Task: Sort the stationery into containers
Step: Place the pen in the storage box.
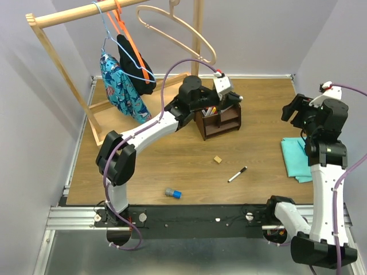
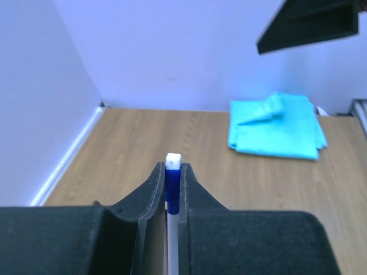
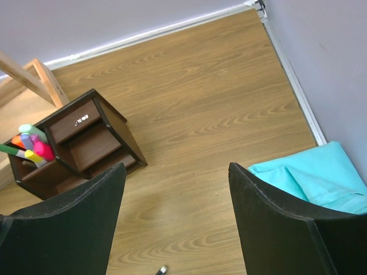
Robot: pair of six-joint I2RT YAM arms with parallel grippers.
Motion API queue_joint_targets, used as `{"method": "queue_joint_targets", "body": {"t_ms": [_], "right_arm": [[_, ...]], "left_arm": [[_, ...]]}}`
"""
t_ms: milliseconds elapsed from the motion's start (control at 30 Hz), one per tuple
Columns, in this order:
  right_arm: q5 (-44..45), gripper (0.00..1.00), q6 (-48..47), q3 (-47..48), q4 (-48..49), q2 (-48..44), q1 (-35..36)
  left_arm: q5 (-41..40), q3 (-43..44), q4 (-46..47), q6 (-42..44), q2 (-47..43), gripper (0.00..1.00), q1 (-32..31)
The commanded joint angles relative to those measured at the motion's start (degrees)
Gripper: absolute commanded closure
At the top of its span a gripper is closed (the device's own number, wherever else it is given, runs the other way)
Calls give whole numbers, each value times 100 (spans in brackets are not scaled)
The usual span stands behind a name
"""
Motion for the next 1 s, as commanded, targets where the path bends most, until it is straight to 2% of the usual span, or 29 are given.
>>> {"method": "queue_joint_targets", "body": {"t_ms": [0,233,433,967], "right_arm": [[-199,20,-207,121,392,409,-138],[-340,20,-461,587,243,1016,-428],[-384,21,-620,780,208,1367,-525],[-569,21,-866,798,111,1790,-569]], "left_arm": [[-243,85,1285,-478,470,100,371],[-288,-107,2102,-742,786,100,854],[-200,-608,2498,-926,795,100,1127],[-252,-1539,3518,-1216,1147,100,1154]]}}
